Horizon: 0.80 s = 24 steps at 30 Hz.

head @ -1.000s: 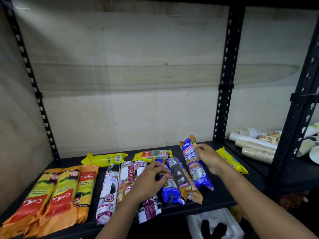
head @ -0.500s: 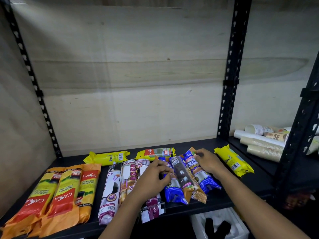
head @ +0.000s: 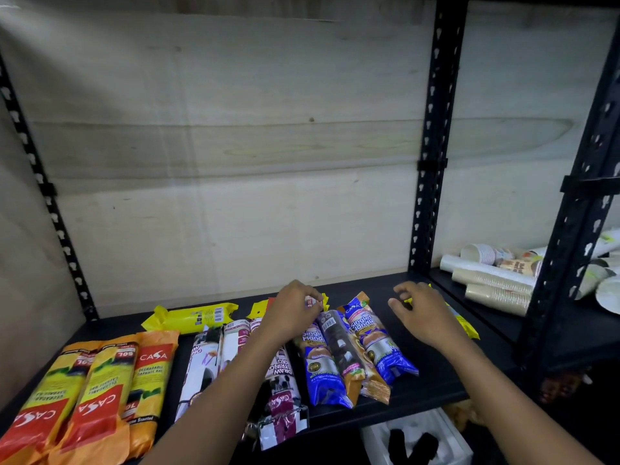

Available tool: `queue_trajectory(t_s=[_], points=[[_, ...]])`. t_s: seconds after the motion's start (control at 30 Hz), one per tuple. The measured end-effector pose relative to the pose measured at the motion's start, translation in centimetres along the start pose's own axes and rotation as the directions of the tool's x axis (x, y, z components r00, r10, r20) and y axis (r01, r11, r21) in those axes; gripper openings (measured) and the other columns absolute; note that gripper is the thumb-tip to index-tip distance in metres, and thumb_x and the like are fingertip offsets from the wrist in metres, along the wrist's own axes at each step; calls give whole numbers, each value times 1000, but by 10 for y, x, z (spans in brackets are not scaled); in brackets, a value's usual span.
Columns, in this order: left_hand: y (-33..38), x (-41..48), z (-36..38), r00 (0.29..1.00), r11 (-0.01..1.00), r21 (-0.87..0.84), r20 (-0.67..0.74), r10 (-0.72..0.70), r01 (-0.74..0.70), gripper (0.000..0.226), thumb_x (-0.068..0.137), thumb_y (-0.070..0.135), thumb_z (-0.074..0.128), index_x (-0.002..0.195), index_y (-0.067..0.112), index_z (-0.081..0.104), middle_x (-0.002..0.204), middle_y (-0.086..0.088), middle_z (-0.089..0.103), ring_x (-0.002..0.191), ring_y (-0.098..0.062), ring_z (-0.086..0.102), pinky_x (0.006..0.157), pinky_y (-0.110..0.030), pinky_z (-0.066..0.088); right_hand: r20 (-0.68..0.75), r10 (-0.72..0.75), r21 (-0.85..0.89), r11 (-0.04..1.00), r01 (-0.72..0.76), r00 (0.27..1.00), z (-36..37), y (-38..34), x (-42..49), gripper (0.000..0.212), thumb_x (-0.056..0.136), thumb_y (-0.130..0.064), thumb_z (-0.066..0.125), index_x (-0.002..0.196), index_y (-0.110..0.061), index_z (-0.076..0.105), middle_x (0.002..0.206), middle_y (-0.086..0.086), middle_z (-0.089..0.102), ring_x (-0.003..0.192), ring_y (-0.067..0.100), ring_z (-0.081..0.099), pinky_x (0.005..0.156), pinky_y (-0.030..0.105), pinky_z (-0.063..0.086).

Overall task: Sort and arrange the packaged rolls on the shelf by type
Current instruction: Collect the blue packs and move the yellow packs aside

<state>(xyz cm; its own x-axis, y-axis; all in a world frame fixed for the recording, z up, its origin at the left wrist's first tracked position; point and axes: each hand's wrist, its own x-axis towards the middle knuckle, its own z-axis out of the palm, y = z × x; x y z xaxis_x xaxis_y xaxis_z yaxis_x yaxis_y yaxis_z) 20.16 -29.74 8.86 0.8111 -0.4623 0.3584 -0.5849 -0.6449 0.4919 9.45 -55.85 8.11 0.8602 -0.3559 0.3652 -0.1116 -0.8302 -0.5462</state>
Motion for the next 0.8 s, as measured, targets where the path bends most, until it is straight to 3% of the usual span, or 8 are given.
queue_trajectory(t_s=[0.13,0.27,0.47,0.6,0.8], points=[[-6,22,9,999,996,89,47,-6,2,19,91,31,64,108,31,70,118,-1,58,112,-19,56,91,-38,50,-65,-28,-55,998,24,997,-9,15,-3,32,88,-38,68,117,-24,65,108,0,61,111,24,53,94,39,47],[-11,35,18,989,974,228,141,-36,3,38,90,24,63,127,31,63,129,-4,54,121,-24,51,95,-39,48,-83,-15,-160,987,2,996,-16,26,-3,34,87,-42,68,117,-25,65,112,3,61,110,31,53,90,43,48],[-10,46,23,955,888,458,276,-107,-32,62,90,20,63,147,32,42,142,-9,52,127,-31,50,98,-44,48,-16,94,-409,908,-92,995,-13,40,-2,53,89,-49,61,136,-25,52,134,5,49,122,31,47,95,42,46],[-7,49,25,961,874,486,236,-142,10,62,86,22,66,145,27,46,140,-6,56,124,-30,53,97,-42,49,42,178,-445,884,-141,983,-6,51,-3,56,88,-47,64,139,-27,48,139,4,39,123,34,44,98,45,44],[-8,52,26,949,895,411,176,-261,170,58,82,29,67,138,27,52,136,-6,51,126,-30,46,99,-45,44,38,145,-358,926,-122,989,-3,64,-5,54,87,-24,67,139,-26,50,138,6,36,115,34,44,96,42,45]])
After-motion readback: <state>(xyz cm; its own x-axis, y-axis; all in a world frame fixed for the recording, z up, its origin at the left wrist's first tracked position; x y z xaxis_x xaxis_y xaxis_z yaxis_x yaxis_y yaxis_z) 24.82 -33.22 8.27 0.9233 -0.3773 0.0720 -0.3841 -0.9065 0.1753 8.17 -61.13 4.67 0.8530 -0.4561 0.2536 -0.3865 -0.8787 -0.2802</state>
